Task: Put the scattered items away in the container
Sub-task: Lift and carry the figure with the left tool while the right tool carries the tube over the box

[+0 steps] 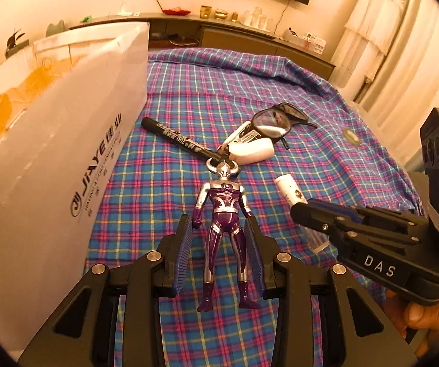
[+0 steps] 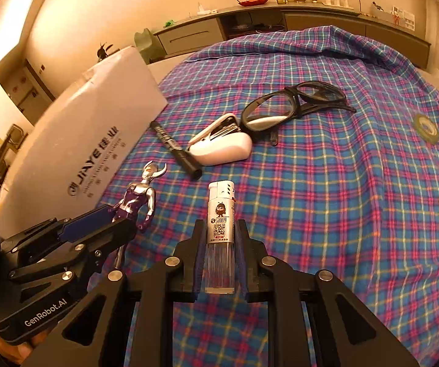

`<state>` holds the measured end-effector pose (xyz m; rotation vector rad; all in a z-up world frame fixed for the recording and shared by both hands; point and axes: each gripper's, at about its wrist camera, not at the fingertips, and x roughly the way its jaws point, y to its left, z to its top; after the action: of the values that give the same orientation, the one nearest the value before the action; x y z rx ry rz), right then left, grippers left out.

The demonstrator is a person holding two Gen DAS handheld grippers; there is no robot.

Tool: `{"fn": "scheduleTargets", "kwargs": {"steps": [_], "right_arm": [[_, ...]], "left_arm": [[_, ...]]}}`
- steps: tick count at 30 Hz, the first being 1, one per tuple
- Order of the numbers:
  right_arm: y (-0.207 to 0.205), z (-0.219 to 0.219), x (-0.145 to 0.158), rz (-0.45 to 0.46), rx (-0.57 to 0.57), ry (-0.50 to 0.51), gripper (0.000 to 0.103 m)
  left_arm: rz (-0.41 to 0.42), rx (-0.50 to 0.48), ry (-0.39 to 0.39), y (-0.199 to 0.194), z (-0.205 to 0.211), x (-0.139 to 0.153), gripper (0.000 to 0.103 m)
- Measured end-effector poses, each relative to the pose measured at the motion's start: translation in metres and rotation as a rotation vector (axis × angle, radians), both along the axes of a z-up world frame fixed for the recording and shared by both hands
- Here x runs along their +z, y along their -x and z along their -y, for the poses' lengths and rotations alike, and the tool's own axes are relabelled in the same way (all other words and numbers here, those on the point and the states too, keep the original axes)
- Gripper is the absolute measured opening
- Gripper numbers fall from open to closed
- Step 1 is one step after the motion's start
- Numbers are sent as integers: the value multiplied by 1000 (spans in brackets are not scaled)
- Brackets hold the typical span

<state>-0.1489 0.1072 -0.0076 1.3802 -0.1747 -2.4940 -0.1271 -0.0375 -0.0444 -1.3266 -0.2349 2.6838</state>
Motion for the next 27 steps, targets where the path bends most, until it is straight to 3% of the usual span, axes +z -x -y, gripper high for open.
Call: {"fn": "scheduleTargets", "kwargs": {"steps": [27], "right_arm": [[-57, 0, 13, -17, 5, 80, 20]], "left_arm": [[-11, -3, 46, -51, -5, 27, 36]]}}
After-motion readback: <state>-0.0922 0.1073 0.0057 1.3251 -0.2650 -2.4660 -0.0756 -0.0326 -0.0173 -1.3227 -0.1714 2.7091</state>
